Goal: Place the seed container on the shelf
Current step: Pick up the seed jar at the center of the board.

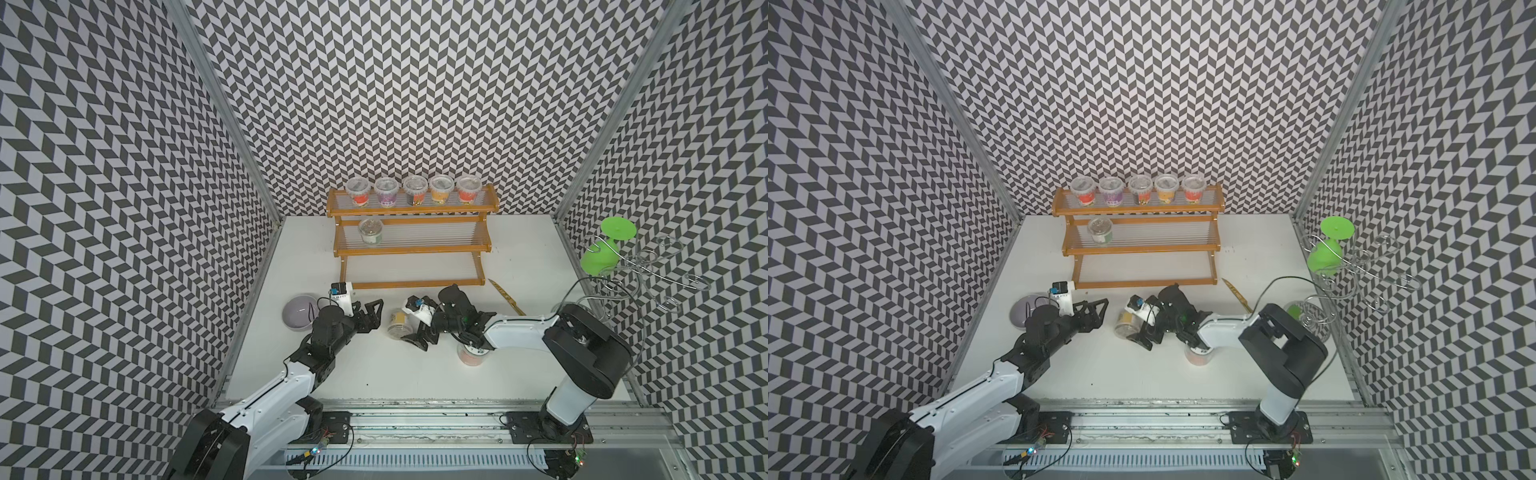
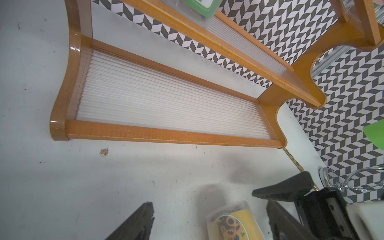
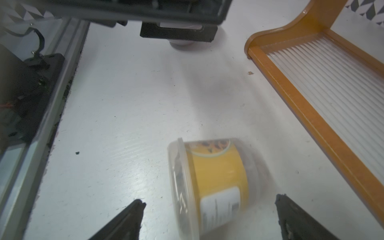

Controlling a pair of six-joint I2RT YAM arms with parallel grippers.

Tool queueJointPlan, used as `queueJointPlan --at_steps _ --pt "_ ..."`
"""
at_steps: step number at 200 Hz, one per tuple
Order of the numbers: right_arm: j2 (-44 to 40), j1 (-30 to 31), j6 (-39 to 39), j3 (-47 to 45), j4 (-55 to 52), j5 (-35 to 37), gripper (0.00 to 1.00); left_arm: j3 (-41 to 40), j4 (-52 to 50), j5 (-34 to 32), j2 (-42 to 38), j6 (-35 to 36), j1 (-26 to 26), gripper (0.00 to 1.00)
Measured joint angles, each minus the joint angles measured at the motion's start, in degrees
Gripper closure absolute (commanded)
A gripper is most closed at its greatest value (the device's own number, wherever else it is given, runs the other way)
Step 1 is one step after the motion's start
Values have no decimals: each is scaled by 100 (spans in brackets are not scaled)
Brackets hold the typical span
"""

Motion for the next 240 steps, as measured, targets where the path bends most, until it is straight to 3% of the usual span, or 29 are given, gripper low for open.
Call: queueJointPlan --at_steps 45,114,146,194,240 --pt "632 -61 -531 688 -142 -190 0 0 -267 184 -127 48 122 10" --pt "946 -275 -463 929 -866 -767 17 0 -450 310 -282 208 243 9" --pt "931 -286 -42 793 -907 -868 30 0 -452 343 -326 251 243 9" --pt "433 -529 986 774 -1226 -1488 37 0 -380 590 -551 520 243 8" --pt "-439 -1261 2404 763 -1268 -2505 36 -83 437 1088 -1174 1434 240 8"
